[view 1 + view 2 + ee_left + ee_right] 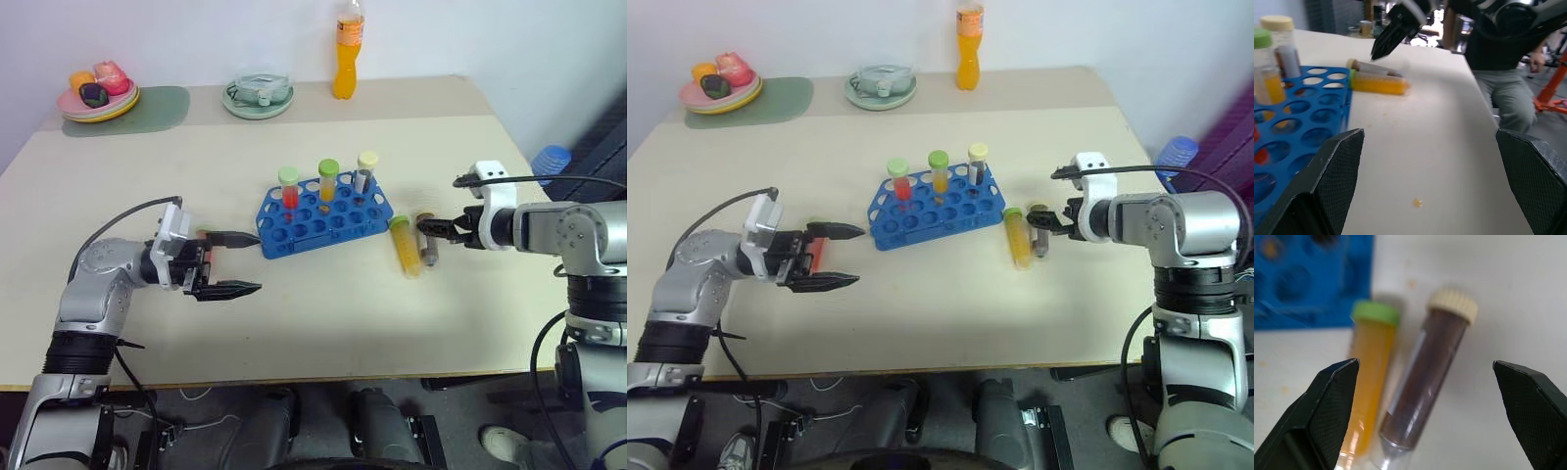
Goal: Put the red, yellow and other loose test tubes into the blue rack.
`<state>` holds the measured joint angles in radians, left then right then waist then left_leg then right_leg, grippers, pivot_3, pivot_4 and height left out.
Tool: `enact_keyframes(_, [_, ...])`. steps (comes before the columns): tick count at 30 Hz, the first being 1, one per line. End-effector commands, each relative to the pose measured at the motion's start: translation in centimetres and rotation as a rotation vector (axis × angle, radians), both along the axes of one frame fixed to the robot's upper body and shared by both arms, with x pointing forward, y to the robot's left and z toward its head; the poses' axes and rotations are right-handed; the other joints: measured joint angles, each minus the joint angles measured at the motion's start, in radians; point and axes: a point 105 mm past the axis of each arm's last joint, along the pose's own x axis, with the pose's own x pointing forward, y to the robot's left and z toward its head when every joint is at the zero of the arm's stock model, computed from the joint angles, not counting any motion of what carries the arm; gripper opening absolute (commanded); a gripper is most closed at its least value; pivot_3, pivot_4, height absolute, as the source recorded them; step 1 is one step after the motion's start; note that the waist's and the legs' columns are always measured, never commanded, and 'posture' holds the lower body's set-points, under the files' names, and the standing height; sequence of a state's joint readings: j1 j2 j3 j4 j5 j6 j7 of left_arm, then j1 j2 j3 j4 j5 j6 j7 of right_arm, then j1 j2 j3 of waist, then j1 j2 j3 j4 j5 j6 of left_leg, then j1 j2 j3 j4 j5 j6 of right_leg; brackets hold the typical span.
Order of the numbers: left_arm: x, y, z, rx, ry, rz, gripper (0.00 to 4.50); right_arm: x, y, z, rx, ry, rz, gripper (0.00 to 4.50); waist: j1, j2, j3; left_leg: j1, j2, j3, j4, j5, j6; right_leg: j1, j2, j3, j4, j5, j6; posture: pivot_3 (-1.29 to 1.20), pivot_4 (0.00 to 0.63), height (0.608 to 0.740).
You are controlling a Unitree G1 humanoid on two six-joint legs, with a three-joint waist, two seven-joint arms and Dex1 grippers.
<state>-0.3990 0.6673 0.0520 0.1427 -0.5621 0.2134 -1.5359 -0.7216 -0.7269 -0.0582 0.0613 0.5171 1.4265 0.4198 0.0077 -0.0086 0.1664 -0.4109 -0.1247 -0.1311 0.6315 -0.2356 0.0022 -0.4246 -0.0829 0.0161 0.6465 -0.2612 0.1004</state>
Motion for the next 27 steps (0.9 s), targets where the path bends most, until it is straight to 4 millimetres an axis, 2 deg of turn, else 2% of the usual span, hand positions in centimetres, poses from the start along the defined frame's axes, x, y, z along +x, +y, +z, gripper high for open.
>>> enact_keyframes(1, [-0.5, -0.4, 0.6, 0.007, -0.022, -0.037, 4.38, 0.9, 0.1, 0.7, -0.037, -0.021, 0.014, 4.5, -0.003, 0.0, 0.0, 0.0, 0.0, 0.0, 0.0, 0.0, 0.0, 0.0, 0.0, 0.0, 0.0, 0.0, 0.0, 0.0, 0.15, 0.74])
enact_keyframes(6, [-0.4, -0.8, 0.4, 0.009, -0.027, -0.047, 4.38, 2.4, 0.7, 0.6, -0.041, -0.013, 0.016, 4.5, -0.017, 0.0, 0.0, 0.0, 0.0, 0.0, 0.0, 0.0, -0.001, -0.001, 0.0, 0.0, 0.001, 0.0, 0.0, 0.0, 0.15, 0.74])
enact_keyframes(11, [-0.5, -1.1, 0.4, -0.003, -0.031, -0.048, 4.38, 4.3, 0.2, 0.4, -0.078, -0.011, -0.022, 4.5, -0.023, 0.0, 0.0, 0.0, 0.0, 0.001, 0.0, 0.001, -0.001, -0.001, 0.001, 0.001, 0.001, 0.0, 0.0, 0.0, 0.15, 0.74])
enact_keyframes(20, [-0.6, -1.3, 0.3, -0.027, -0.017, -0.041, 4.38, 4.6, 0.6, -1.8, -0.125, 0.09, -0.002, 4.5, -0.025, 0.0, 0.0, 0.0, 0.0, 0.001, 0.0, 0.001, -0.001, -0.001, 0.001, 0.001, 0.002, 0.001, -0.001, 0.0, 0.15, 0.74])
enact_keyframes(23, [-0.7, -1.3, 0.1, -0.028, -0.013, -0.04, 4.5, 4.8, 0.9, -1.9, -0.144, 0.078, 0.022, 3.63, -0.026, 0.0, 0.0, 0.001, 0.0, 0.001, 0.0, 0.001, -0.002, -0.001, 0.002, 0.001, 0.002, 0.001, -0.001, 0.0, 0.15, 0.74])
enact_keyframes(27, [-0.6, -1.4, 0.2, -0.026, -0.015, -0.036, 4.5, 4.6, 1.1, -1.7, -0.172, 0.07, 0.062, 1.76, -0.029, 0.0, 0.0, 0.001, 0.001, 0.001, 0.0, 0.001, -0.002, -0.002, 0.002, 0.002, 0.002, 0.001, -0.001, 0.0, 0.15, 0.74])
